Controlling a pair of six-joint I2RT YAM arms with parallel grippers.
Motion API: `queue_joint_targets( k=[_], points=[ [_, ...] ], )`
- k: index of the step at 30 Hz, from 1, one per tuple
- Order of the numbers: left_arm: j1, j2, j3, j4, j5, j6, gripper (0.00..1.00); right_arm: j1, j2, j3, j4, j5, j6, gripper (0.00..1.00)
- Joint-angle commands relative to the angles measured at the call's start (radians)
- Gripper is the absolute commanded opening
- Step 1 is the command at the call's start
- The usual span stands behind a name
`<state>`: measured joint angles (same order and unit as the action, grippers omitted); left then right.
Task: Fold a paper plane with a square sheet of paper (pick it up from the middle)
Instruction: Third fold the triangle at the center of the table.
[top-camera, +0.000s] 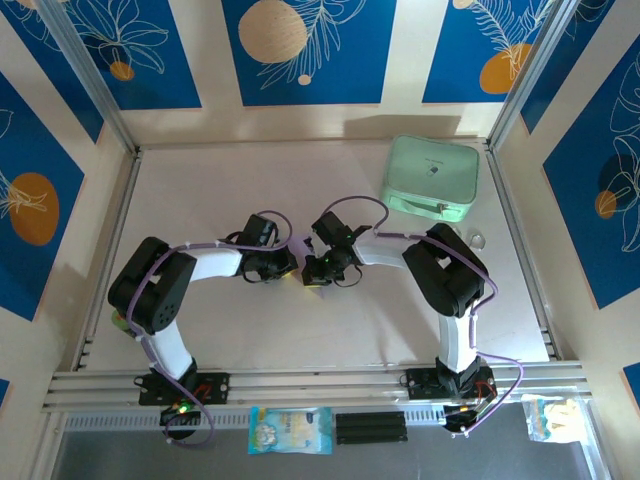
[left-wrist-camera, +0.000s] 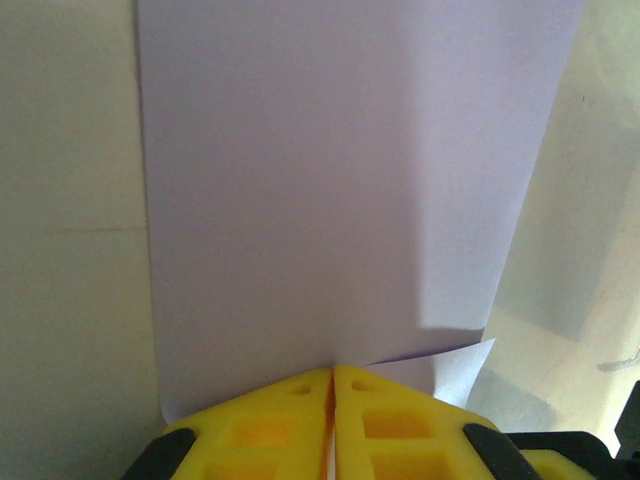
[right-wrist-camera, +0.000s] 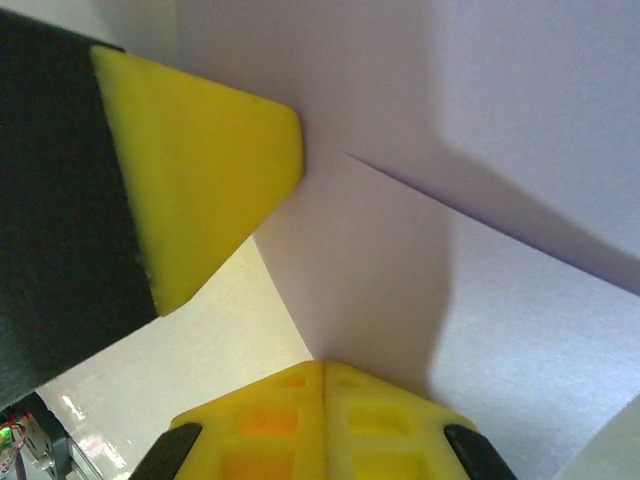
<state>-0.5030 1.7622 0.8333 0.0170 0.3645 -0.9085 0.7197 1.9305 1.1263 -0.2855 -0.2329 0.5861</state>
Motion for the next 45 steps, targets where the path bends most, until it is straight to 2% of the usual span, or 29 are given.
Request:
queue_joint_targets(
  k=[1,19,45],
  points=[
    [0.007,0.046,-0.007,-0.116,-0.062,0.006,0.11,0.003,0.010,0.002,-0.055,0.024,-0.027,0.05],
    [0.008,0.083,-0.009,-0.175,-0.114,0.020,0.10,-0.036,-0.079,-0.095,-0.120,-0.050,-0.120,0.04],
    [0.009,0.094,0.003,-0.186,-0.104,0.034,0.10,-0.050,-0.143,-0.184,-0.181,-0.028,-0.159,0.04]
  ],
)
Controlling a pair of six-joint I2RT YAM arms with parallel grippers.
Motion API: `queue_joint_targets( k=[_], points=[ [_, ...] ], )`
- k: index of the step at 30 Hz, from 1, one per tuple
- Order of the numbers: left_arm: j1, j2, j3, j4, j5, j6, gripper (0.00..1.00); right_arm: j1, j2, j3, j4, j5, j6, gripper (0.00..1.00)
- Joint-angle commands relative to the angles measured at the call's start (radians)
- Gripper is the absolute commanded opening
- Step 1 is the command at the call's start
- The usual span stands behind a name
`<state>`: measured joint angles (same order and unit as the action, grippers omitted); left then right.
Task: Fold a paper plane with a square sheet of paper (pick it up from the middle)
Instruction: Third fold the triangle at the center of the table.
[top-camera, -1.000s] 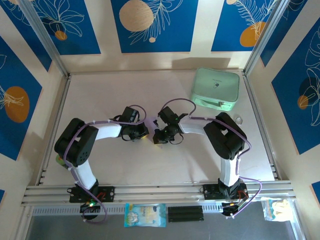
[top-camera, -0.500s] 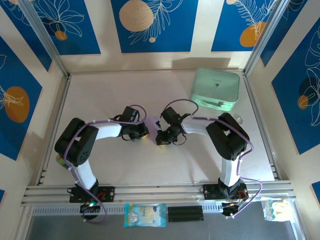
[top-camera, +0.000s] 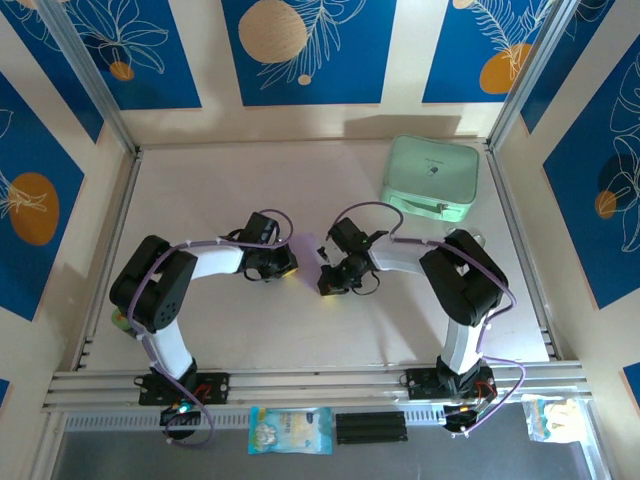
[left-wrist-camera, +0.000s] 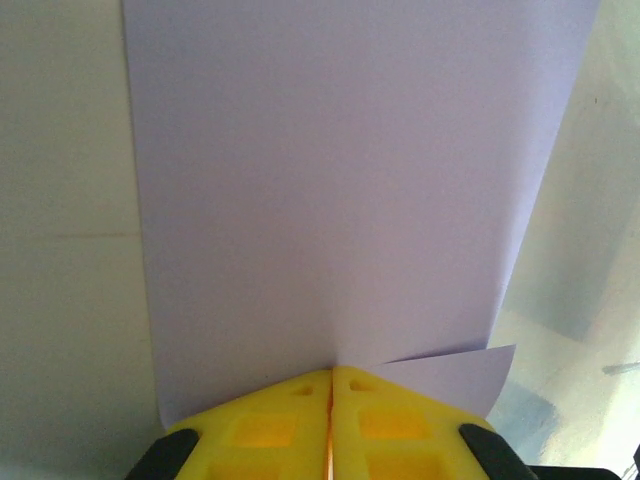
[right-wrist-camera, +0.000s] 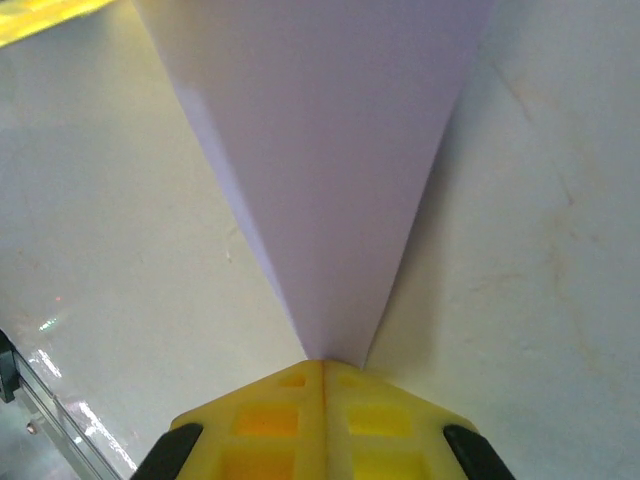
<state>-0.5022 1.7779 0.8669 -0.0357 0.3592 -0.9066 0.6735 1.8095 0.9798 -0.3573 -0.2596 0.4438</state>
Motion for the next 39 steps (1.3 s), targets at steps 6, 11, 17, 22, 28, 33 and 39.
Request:
queue_joint_targets(
  k=[6,11,17,22,28,33,39],
  points=[
    [0.008,0.071,-0.026,-0.124,-0.080,0.028,0.10,-0.006,-0.131,-0.031,-0.074,0.007,0.003,0.04],
    [0.008,0.069,-0.025,-0.108,-0.060,0.018,0.10,0.020,-0.132,0.021,-0.033,0.015,0.029,0.04],
    [0.009,0.065,-0.019,-0.101,-0.043,0.013,0.10,0.051,-0.016,0.100,-0.017,0.042,0.048,0.03],
    [0.008,0.059,-0.013,-0.100,-0.032,0.012,0.11,0.049,0.040,0.126,-0.015,0.076,0.057,0.02],
    [0.008,0.027,0.008,-0.090,-0.012,0.037,0.12,0.035,0.077,0.098,-0.010,0.083,0.064,0.02],
    [0.002,-0.051,0.014,-0.030,0.028,0.071,0.15,0.034,0.105,0.077,-0.012,0.080,0.069,0.02],
    [-0.043,-0.133,-0.023,0.006,0.022,0.078,0.16,0.034,0.113,0.068,-0.021,0.078,0.081,0.01]
  ],
)
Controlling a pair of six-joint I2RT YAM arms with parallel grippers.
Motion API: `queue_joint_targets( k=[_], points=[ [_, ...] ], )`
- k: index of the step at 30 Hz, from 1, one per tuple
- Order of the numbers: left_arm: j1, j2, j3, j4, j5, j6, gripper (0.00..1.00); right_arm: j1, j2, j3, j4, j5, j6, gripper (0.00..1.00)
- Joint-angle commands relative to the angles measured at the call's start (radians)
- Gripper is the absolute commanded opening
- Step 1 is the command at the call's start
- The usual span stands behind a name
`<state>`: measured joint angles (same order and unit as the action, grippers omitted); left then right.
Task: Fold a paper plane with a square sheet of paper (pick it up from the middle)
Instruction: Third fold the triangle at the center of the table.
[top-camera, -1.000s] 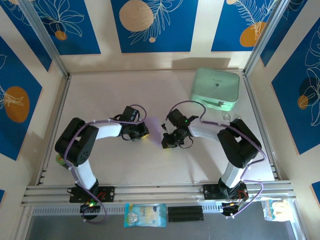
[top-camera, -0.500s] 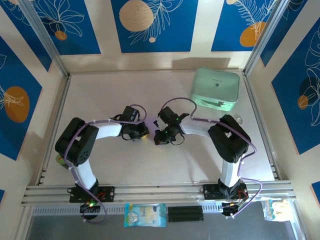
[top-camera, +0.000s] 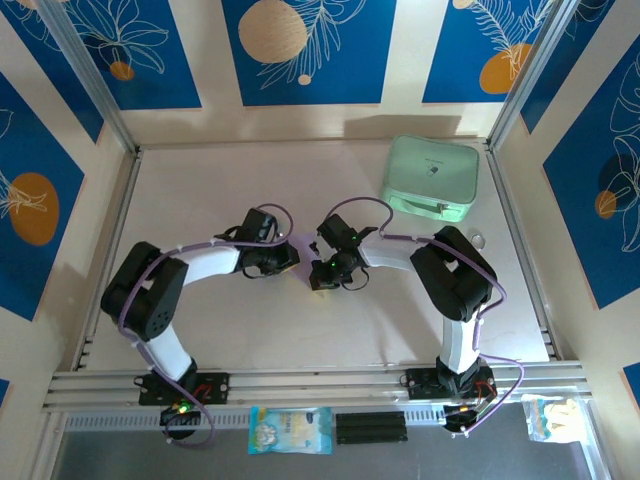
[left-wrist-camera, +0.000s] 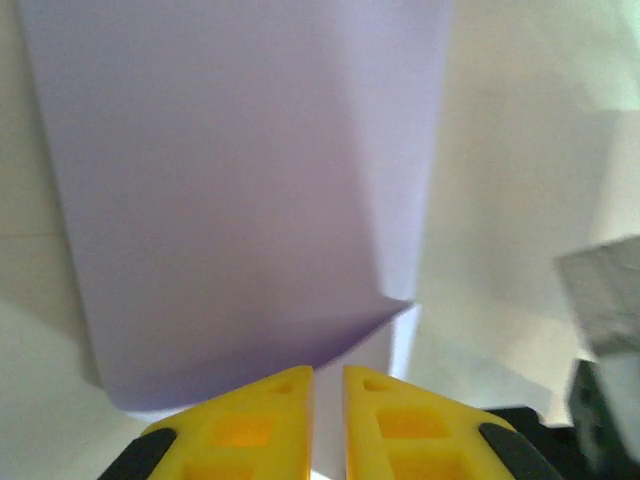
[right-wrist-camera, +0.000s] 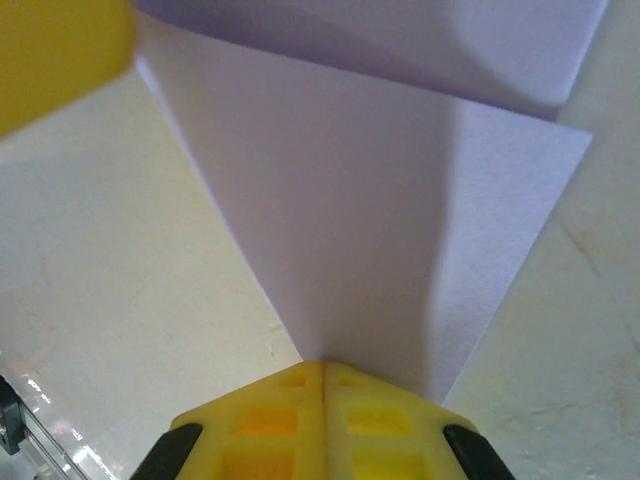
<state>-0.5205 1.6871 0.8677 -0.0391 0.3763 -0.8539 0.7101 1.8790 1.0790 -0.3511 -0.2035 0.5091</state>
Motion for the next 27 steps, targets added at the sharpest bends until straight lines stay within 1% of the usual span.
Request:
queue_joint_targets(
  k=[1,4,9,11,16,18,20,24,27],
  points=[
    [-0.037,-0.045,-0.029,0.012,0.002,0.024,0.15,-0.003,0.043,-0.031,-0.029,0.023,0.016,0.01],
    [-0.071,-0.036,-0.037,0.009,-0.023,0.017,0.12,-0.003,0.046,-0.030,-0.034,0.024,0.017,0.00],
    [-0.093,-0.011,-0.057,0.020,-0.046,-0.008,0.09,-0.004,0.046,-0.030,-0.038,0.023,0.019,0.00],
    [-0.095,0.006,-0.062,0.036,-0.042,-0.017,0.09,-0.004,0.046,-0.031,-0.038,0.023,0.020,0.00],
    [-0.100,0.057,-0.058,0.096,0.011,-0.037,0.09,-0.004,0.054,-0.027,-0.042,0.022,0.021,0.00],
    [-0.099,0.065,-0.057,0.098,0.008,-0.037,0.09,-0.004,0.055,-0.027,-0.043,0.024,0.020,0.00],
    [-0.098,0.068,-0.052,0.069,-0.017,-0.033,0.09,-0.004,0.057,-0.028,-0.046,0.023,0.022,0.00],
    [-0.090,0.070,-0.045,-0.041,-0.118,-0.031,0.09,-0.005,0.064,-0.040,-0.058,0.032,0.020,0.00],
    [-0.064,0.070,-0.068,-0.059,-0.155,-0.039,0.09,-0.006,0.066,-0.062,-0.070,0.045,0.017,0.00]
  ],
)
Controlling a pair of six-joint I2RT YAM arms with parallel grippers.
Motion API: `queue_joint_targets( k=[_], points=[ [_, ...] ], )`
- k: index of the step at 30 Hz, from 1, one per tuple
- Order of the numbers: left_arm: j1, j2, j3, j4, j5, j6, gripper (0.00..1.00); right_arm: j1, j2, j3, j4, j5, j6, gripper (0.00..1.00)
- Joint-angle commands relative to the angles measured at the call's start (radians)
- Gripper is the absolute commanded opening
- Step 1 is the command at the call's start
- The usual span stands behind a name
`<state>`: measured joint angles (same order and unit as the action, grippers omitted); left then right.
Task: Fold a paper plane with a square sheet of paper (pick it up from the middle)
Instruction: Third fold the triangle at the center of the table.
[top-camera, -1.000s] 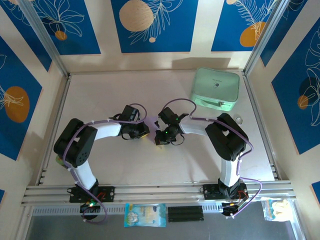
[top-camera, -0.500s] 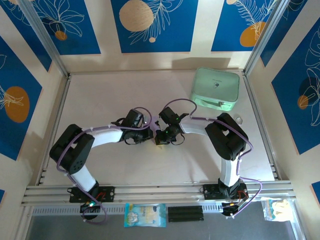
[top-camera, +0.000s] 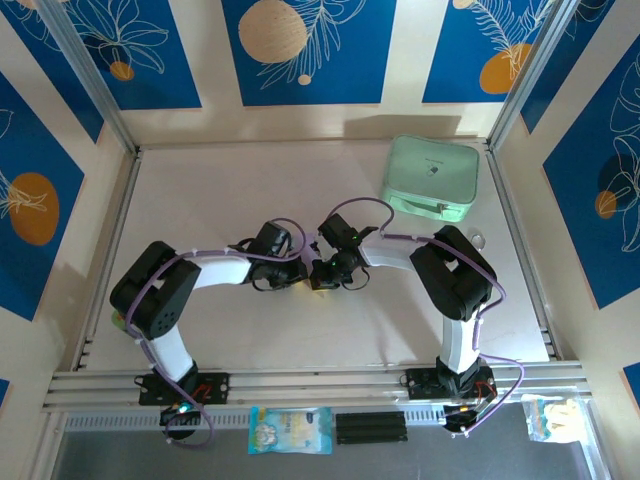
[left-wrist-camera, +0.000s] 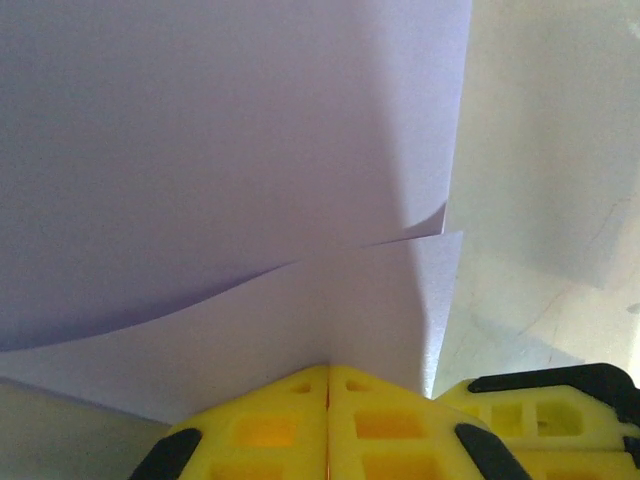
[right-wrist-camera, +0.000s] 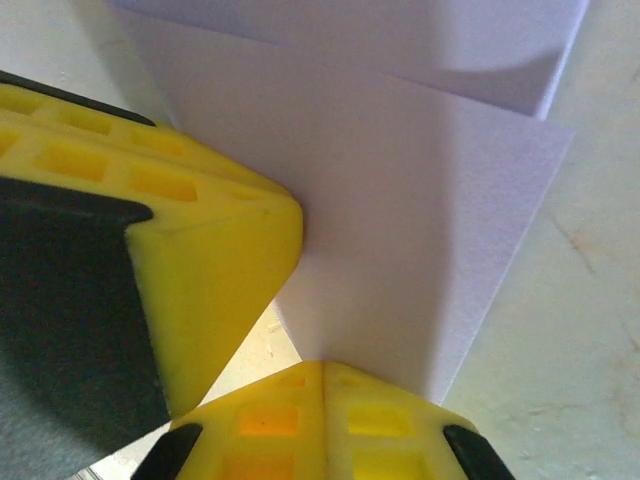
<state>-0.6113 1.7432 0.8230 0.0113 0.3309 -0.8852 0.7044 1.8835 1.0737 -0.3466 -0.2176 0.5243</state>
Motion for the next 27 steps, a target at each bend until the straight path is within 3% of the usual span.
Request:
queue_joint_targets(
  k=[1,15,27],
  points=[
    [0.040,0.013,-0.034,-0.108,-0.116,-0.009,0.09,-0.003,0.063,-0.065,-0.079,0.061,0.004,0.00],
    [0.210,0.011,-0.026,-0.175,-0.153,0.103,0.09,-0.010,0.075,-0.127,-0.091,0.090,0.021,0.00],
    [0.285,-0.055,-0.070,-0.148,-0.156,0.182,0.10,-0.011,0.051,-0.132,-0.052,0.069,0.054,0.00]
  ],
)
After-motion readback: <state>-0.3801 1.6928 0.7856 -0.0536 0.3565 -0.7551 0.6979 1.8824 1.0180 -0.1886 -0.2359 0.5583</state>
